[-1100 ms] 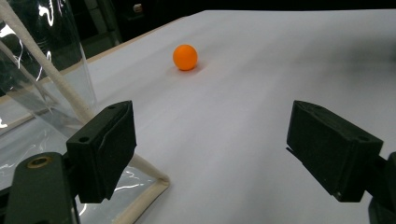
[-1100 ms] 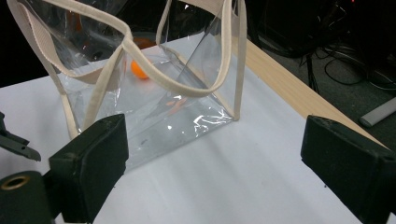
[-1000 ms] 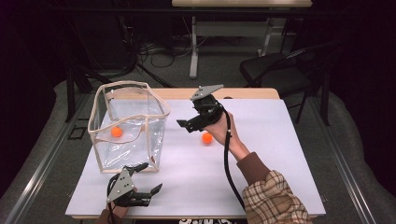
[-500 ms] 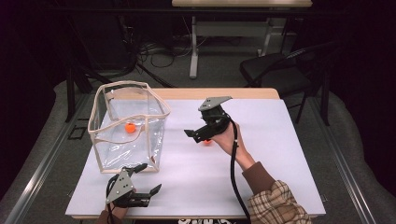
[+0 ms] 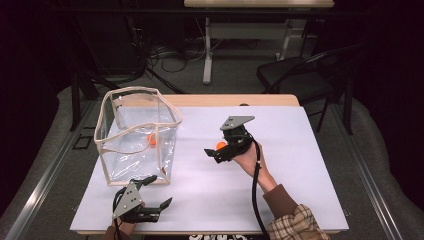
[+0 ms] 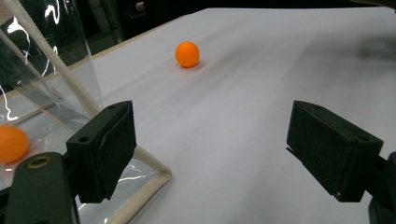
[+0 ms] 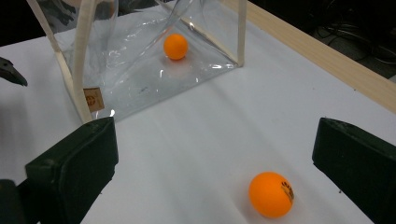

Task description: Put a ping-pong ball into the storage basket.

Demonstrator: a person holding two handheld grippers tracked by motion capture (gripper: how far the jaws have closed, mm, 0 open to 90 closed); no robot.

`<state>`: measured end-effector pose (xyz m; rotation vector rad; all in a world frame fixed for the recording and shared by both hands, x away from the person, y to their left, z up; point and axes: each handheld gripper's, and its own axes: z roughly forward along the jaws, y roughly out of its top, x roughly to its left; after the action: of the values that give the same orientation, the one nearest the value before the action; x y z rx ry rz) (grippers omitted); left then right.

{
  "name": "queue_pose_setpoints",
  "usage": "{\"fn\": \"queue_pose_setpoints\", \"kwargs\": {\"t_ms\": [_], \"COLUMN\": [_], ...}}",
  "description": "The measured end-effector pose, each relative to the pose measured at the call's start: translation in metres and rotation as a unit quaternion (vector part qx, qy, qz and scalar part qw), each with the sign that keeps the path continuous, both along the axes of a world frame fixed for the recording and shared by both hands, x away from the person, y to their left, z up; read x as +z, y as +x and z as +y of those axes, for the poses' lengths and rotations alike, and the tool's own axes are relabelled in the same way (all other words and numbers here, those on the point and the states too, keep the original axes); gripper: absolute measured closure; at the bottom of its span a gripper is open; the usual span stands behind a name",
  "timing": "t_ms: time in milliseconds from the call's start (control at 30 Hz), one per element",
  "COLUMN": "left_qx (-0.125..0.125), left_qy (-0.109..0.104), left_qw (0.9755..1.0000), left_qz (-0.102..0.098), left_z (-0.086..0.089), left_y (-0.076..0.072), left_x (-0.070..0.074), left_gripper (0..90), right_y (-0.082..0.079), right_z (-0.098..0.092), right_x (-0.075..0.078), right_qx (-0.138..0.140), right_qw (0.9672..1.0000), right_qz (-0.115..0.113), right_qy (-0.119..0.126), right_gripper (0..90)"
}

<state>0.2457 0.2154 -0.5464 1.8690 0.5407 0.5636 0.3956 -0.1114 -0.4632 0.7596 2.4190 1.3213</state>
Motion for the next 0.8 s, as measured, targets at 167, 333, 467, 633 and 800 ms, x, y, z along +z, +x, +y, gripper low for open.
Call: {"fn": "queue_pose_setpoints", "kwargs": {"t_ms": [167, 333, 467, 633, 800], "left_qx": [0.000, 0.000, 0.000, -0.002, -0.001], "left_qy": [-0.001, 0.000, -0.001, 0.000, -0.001], "left_qw": [1.0000, 1.0000, 1.0000, 1.0000, 1.0000], "left_qz": [0.000, 0.001, 0.001, 0.002, 0.002], "left_z": [0.000, 0.000, 0.000, 0.000, 0.000], "left_y": [0.000, 0.000, 0.000, 0.000, 0.000], "left_x": [0.000, 0.000, 0.000, 0.000, 0.000], "left_gripper": [15.8, 15.7, 15.8, 15.8, 15.8], "right_y": [-0.003, -0.007, -0.008, -0.010, -0.012], "right_z": [-0.007, -0.012, -0.014, -0.017, -0.021], "right_x": [-0.013, -0.023, -0.030, -0.036, -0.040], "right_qx": [-0.006, -0.010, -0.013, -0.020, -0.026], "right_qw": [1.0000, 0.9999, 0.9998, 0.9997, 0.9996], "right_qz": [0.005, 0.005, 0.007, 0.007, 0.007], "right_qy": [0.001, -0.004, -0.009, -0.011, -0.007], "right_gripper": [0.0, 0.0, 0.0, 0.0, 0.0]}}
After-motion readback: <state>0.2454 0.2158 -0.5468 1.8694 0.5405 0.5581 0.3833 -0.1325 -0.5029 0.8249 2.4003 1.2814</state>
